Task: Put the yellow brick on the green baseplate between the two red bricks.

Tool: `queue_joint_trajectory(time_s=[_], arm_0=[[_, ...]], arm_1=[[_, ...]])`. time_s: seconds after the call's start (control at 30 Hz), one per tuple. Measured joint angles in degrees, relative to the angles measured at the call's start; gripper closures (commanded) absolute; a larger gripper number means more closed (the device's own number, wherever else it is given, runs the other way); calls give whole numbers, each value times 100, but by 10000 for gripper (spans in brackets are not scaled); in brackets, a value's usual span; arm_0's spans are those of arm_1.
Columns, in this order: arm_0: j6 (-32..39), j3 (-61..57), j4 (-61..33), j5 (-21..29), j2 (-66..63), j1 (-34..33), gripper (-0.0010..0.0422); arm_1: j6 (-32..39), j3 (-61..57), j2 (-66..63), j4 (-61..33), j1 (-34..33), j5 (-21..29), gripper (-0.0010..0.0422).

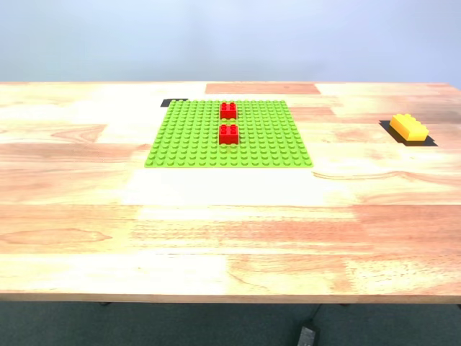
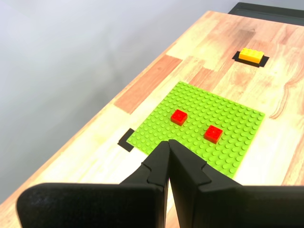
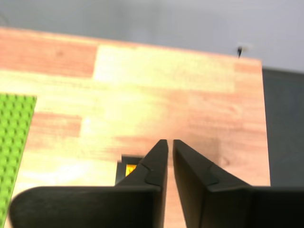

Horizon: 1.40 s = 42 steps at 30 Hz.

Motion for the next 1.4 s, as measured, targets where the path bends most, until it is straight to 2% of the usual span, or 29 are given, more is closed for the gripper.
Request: queue_joint_trajectory(time_s=[0.07, 0.27, 0.37, 0.53, 0.73, 0.97, 1.4], arm_0=[[0, -7, -37, -2, 9, 0, 413], [-2, -44, -81, -2, 9, -2, 413], [-2, -50, -85, -4, 9, -2, 413], [-7, -55, -96, -4, 9, -2, 412], [-13, -59, -105, -4, 9, -2, 412], [-13, -63, -105, -4, 9, -2, 412], [-13, -63, -101, -4, 9, -2, 413]], arm_1=[[-101, 372, 319, -251, 4, 9, 291], [-153, 938, 1032, -658, 11, -11, 113], [-107, 874, 1305, -686, 11, -4, 57], [-92, 391, 1550, -669, 9, 11, 62], [83, -525, 1569, -149, 11, 0, 79], [544, -1556, 1408, 673, -4, -616, 80], [590, -2002, 1941, 1169, 7, -603, 80]])
